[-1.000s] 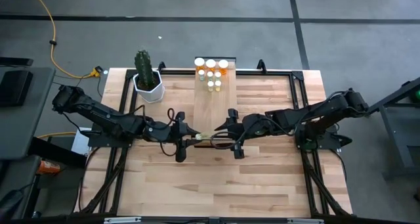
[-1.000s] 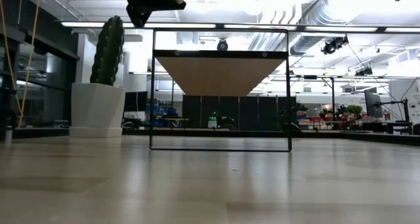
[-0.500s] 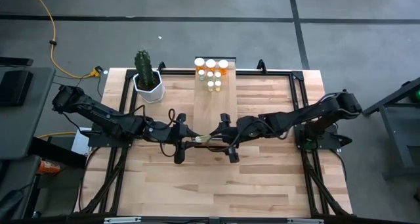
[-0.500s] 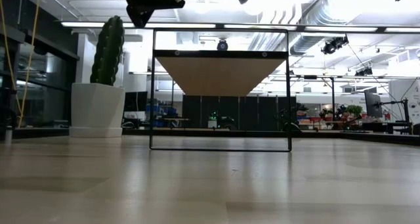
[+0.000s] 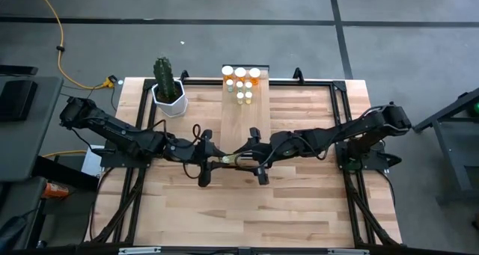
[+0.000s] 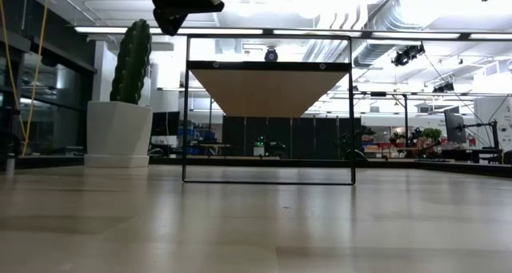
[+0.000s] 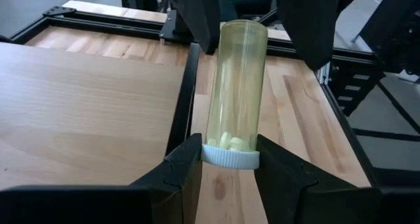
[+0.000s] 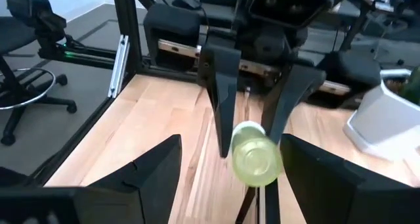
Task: Pick and place medicine bottles onto shelf by color
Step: Put the yellow pill bottle on the shelf aligned with the other yellow pill bottles
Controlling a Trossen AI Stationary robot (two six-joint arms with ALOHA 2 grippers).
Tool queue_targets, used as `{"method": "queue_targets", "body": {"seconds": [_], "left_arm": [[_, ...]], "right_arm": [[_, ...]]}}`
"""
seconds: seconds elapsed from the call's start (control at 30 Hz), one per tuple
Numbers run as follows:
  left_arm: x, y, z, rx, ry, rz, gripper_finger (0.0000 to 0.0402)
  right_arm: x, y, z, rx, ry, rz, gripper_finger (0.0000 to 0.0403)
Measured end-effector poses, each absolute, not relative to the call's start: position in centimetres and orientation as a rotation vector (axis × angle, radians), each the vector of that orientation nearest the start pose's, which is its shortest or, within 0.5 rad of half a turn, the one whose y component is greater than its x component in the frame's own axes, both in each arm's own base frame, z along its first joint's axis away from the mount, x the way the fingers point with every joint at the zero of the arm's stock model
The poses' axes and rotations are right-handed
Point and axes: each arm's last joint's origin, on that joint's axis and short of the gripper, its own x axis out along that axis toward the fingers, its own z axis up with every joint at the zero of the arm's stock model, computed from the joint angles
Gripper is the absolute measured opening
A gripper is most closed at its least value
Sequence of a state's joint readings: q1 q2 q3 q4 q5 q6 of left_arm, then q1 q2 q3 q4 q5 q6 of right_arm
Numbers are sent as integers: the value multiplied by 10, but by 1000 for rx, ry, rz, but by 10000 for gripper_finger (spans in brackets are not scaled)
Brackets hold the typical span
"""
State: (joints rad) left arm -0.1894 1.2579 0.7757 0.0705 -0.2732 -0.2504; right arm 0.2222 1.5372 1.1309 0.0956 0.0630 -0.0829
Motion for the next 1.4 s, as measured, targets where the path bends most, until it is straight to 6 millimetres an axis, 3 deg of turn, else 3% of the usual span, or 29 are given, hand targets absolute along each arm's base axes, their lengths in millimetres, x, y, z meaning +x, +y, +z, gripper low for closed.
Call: {"method": "queue_targets", "body": {"seconds": [0.93,1.4], "left_arm": [[268,-43,256,-149,381,157,113],[268,-43,256,-149,380,152,113]], "right_arm": [[343,76,295,-97,316,175,248],[343,76,295,-125,315,182,186]]}}
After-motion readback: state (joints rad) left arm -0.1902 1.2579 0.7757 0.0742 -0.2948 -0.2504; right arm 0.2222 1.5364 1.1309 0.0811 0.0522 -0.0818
